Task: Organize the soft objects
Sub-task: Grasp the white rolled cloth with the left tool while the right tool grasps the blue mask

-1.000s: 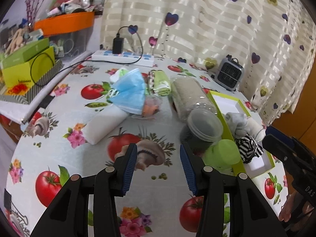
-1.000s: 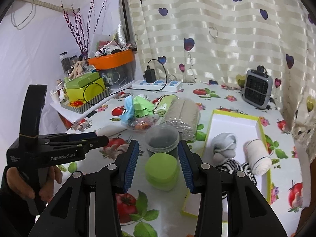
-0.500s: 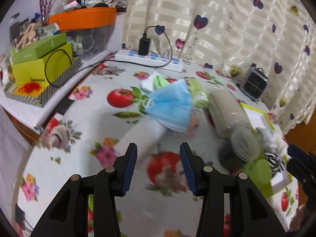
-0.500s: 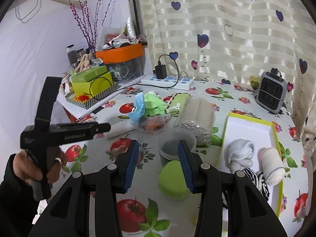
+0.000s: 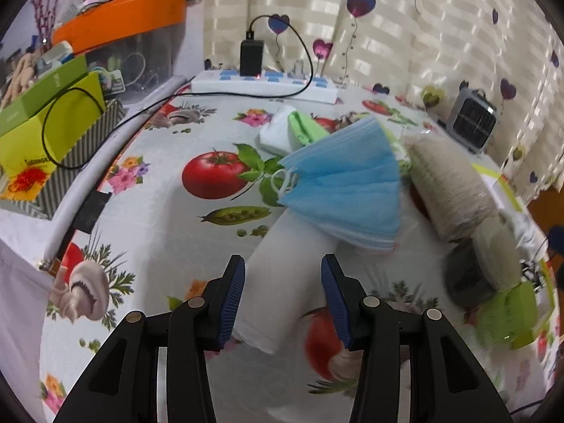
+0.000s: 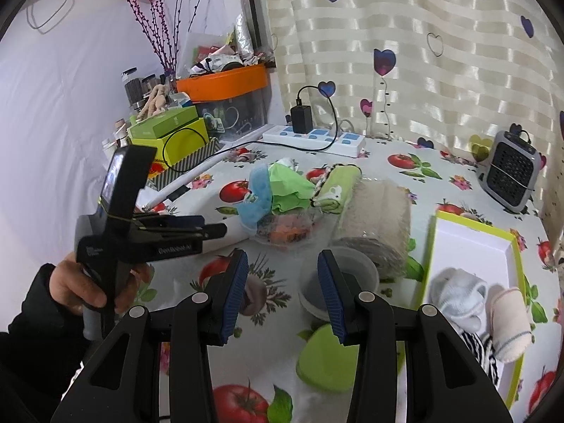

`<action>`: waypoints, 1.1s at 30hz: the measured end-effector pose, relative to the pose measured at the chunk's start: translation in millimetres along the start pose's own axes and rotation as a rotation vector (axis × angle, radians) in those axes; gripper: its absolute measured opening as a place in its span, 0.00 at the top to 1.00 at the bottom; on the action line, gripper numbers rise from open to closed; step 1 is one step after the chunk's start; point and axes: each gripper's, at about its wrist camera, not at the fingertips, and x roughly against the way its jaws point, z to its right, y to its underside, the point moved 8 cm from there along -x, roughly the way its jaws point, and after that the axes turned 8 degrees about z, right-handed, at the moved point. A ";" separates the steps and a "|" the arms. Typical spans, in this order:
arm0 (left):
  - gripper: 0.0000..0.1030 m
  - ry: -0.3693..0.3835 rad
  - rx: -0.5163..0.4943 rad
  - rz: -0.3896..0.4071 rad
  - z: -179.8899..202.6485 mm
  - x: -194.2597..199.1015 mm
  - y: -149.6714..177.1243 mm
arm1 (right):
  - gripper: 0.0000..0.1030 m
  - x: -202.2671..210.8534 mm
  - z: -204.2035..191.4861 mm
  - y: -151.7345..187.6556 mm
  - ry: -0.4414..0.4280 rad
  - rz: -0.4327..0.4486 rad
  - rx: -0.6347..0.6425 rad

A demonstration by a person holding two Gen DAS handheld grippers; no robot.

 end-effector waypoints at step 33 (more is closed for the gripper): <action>0.57 0.045 -0.074 0.009 19.9 -8.4 17.1 | 0.90 -156.6 -18.8 -21.0 -0.075 -0.261 -0.126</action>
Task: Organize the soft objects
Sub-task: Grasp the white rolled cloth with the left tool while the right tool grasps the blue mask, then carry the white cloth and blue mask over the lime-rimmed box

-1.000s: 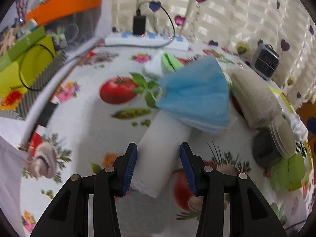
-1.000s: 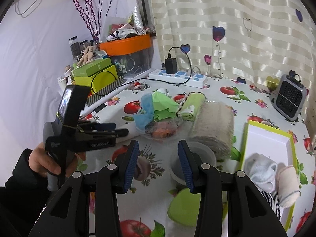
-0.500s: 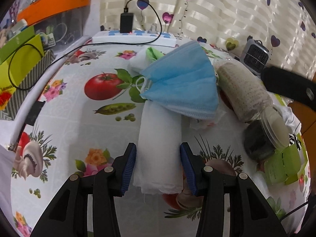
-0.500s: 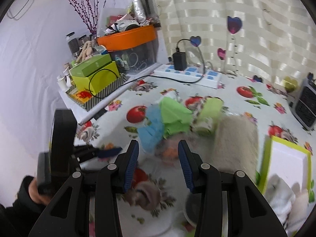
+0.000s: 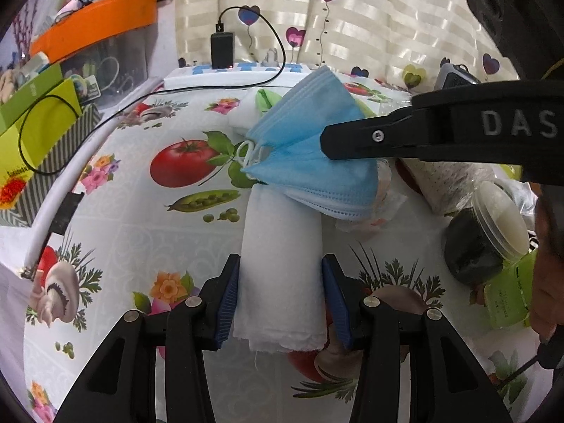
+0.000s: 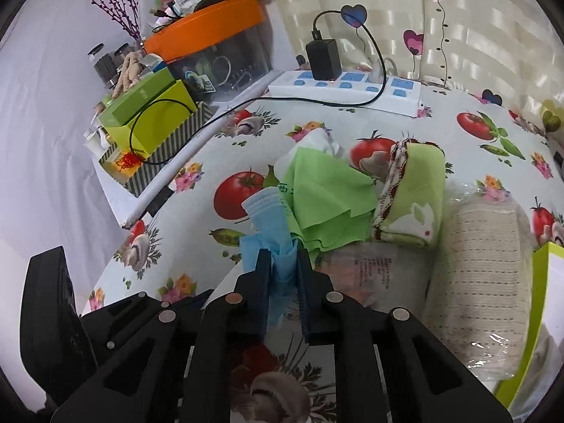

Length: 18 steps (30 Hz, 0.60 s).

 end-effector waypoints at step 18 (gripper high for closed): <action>0.80 0.046 0.161 0.006 5.0 28.4 14.8 | 0.91 86.9 -1.6 18.3 -0.098 0.153 -0.046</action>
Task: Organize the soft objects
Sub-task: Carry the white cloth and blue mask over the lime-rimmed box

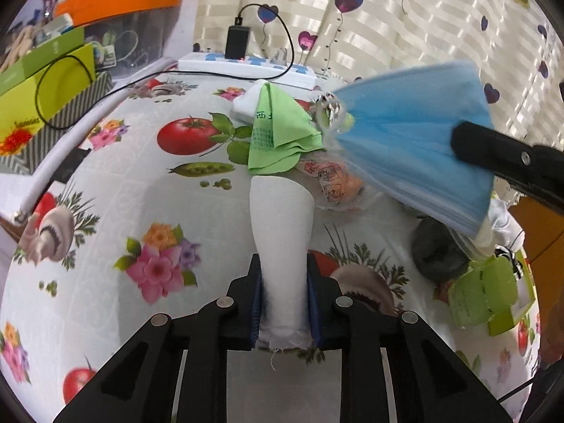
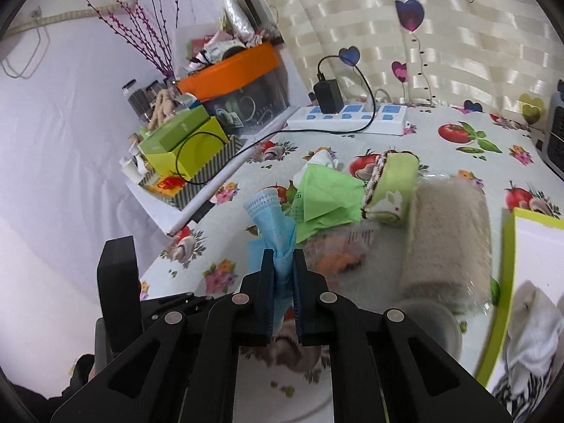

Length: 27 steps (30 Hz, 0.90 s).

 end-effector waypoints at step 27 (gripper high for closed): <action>0.80 0.103 -0.085 0.143 99.1 83.6 -27.3 | 0.91 130.7 30.5 8.7 -0.020 0.227 -0.108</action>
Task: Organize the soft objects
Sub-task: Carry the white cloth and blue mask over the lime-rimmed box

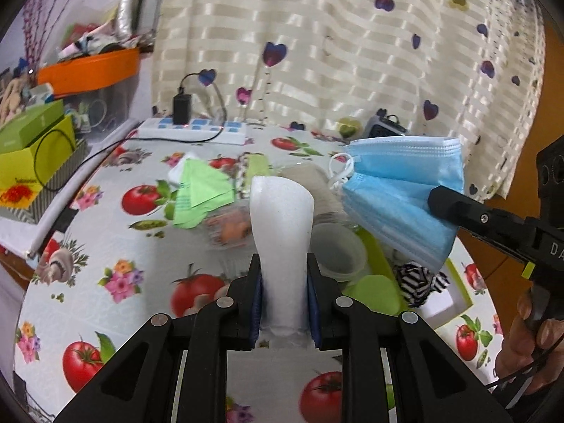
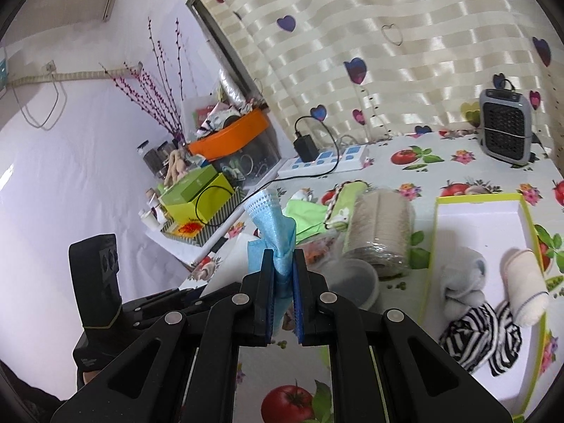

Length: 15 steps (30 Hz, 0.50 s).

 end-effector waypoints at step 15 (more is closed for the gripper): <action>0.80 0.075 -0.065 -0.002 54.7 -7.5 -9.6 | 0.91 40.8 35.1 -8.0 0.059 0.075 -0.043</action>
